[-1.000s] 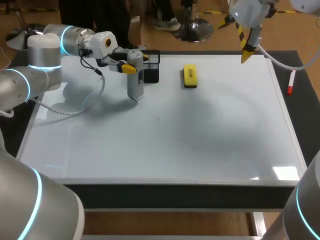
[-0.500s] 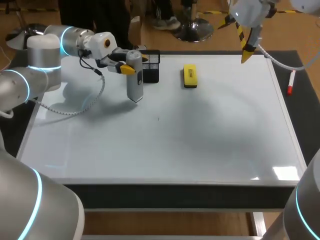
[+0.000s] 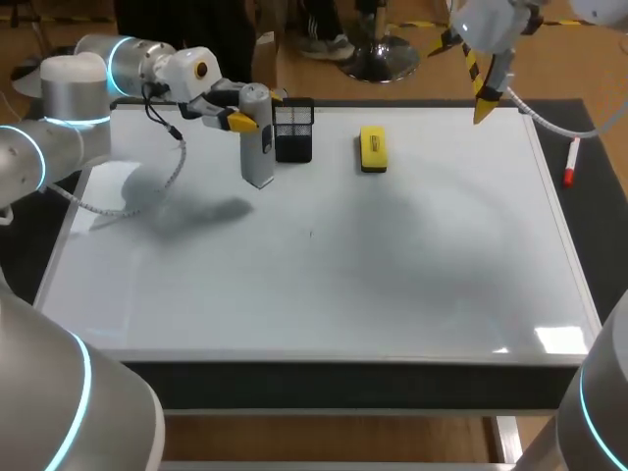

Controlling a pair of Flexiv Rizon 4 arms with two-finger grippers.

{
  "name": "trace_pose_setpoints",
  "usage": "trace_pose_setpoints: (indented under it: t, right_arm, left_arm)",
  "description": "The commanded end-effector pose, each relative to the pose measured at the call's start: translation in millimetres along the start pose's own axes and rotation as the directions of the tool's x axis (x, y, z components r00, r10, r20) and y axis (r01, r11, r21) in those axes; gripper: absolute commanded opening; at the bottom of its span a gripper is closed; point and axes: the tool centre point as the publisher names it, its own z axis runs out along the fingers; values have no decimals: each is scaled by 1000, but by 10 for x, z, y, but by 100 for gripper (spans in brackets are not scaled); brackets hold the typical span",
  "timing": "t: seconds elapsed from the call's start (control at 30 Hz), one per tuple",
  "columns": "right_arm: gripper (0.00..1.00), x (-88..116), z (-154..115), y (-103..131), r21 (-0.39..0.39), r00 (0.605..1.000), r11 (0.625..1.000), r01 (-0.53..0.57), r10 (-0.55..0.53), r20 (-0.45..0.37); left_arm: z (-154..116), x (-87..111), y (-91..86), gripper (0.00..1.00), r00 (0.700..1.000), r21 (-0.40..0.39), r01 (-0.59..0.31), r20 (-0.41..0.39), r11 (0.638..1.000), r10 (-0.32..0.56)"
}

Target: Pick up the inspection probe, press it on each red-marked spot on the whiteboard one by one, put down the probe, pick up the eraser, and wipe off all the red marks.

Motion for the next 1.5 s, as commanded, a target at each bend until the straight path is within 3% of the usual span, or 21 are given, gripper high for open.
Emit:
trace_pose_setpoints:
  t: [0.03, 0.3, 0.83, 1.27, 1.5]
  right_arm:
    - [100, -4, -5, -1, 4, 1000, 1000, 1, -1, -3]
    - [100, -4, -5, -1, 4, 1000, 1000, 1, -1, -3]
    - [100, -4, -5, -1, 4, 1000, 1000, 1, -1, -3]
    - [100, -4, -5, -1, 4, 1000, 1000, 1, -1, -3]
    - [100, -4, -5, -1, 4, 1000, 1000, 1, -1, -3]
  left_arm:
    - [21, 54, -161, 0, 994, -55, -16, 103, 998, 22]
    - [27, -171, -366, 0, 989, -81, -59, 130, 995, 70]
    - [53, -769, -630, 0, 972, -47, -116, 199, 992, 123]
    - [-74, -1142, -659, 0, 925, -23, -159, 345, 987, 157]
    - [-97, -1204, -619, 0, 888, -12, -187, 426, 982, 174]
